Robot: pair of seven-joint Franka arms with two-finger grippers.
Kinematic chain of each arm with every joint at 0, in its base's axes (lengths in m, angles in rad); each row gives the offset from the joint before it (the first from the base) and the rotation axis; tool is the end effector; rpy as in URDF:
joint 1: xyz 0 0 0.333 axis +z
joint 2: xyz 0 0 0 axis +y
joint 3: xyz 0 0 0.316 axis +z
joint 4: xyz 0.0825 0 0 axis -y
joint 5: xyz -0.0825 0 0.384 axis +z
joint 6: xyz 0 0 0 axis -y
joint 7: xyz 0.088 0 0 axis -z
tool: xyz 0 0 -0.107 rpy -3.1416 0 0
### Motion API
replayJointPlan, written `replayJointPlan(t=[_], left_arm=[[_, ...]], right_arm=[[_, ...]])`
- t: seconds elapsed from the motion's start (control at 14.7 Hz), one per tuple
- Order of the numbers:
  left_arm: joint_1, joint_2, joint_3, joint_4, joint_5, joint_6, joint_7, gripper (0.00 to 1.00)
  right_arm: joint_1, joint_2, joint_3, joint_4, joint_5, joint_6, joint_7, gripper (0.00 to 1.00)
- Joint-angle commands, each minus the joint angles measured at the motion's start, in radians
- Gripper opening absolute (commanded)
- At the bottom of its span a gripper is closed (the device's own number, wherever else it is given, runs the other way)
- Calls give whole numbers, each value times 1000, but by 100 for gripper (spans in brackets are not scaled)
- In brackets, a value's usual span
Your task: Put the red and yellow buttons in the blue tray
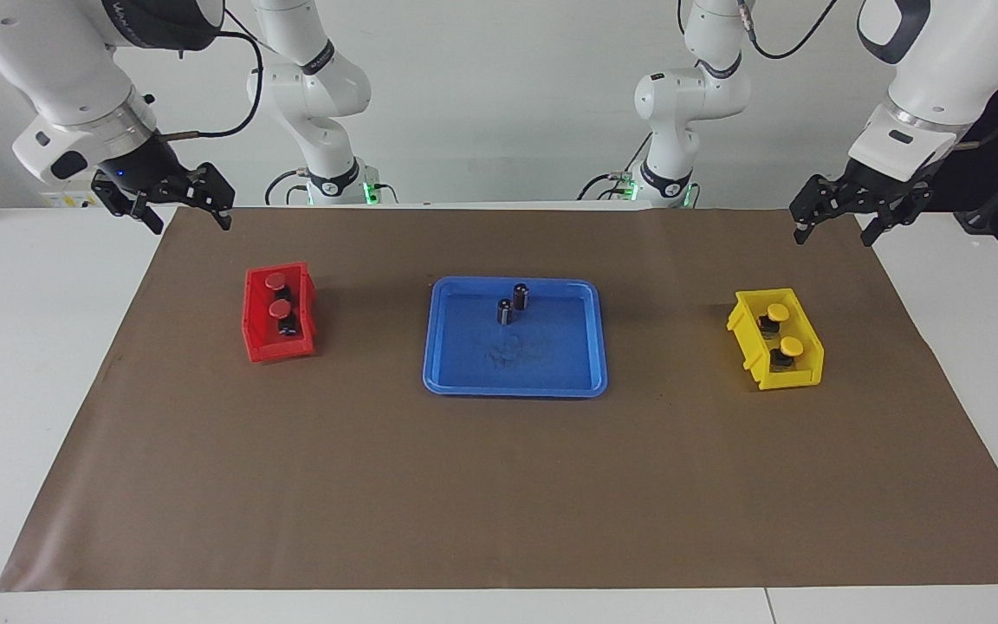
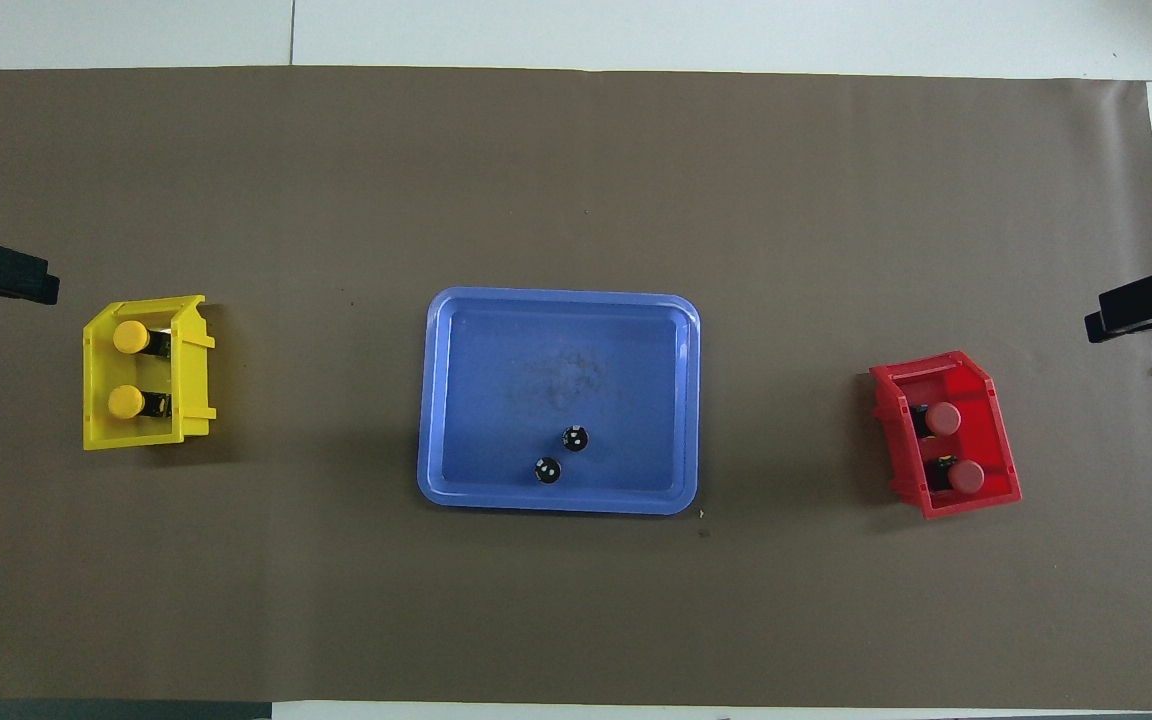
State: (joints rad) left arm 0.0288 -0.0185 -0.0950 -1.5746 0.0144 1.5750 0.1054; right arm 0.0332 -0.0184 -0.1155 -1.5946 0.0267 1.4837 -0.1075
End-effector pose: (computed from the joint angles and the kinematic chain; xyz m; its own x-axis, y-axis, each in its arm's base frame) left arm 0.5483 -0.0353 0.6333 0.9852 -0.1708 0.0170 -0.1705 -0.9852 -0.0180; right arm 0.5373 -0.0418 0.6162 0.9957 0.0280 -0.0888 0.0247 -0.9990 -0.0386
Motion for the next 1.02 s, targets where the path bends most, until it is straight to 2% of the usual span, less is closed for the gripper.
replayJointPlan(t=[0.0, 0.2, 0.34, 0.48, 0.61, 0.68, 0.82, 0.95], left_arm=[[11, -18, -2, -25, 2, 2, 30, 100], [11, -8, -2, -21, 2, 8, 30, 100], [11, 15, -2, -10, 2, 7, 30, 100], [11, 15, -2, -11, 4, 4, 30, 100], [11, 9, -2, -22, 4, -6, 34, 100], [13, 6, 0, -30, 4, -6, 36, 100], [13, 5, 0, -33, 4, -6, 36, 100], [13, 5, 0, -33, 4, -6, 36, 100]], right_arm=[[-12, -122, 5, -256, 1, 182, -20, 96], [0, -202, 5, -488, 5, 337, -17, 92], [0, -195, 5, -566, 5, 407, -18, 91], [-7, -161, 5, -626, 5, 466, -34, 89], [2, -143, 5, -691, 5, 603, -34, 84], [10, -123, 8, -696, 5, 633, -28, 81], [42, -101, 8, -699, 5, 668, -31, 81], [40, -106, 7, -717, 5, 672, -32, 73]])
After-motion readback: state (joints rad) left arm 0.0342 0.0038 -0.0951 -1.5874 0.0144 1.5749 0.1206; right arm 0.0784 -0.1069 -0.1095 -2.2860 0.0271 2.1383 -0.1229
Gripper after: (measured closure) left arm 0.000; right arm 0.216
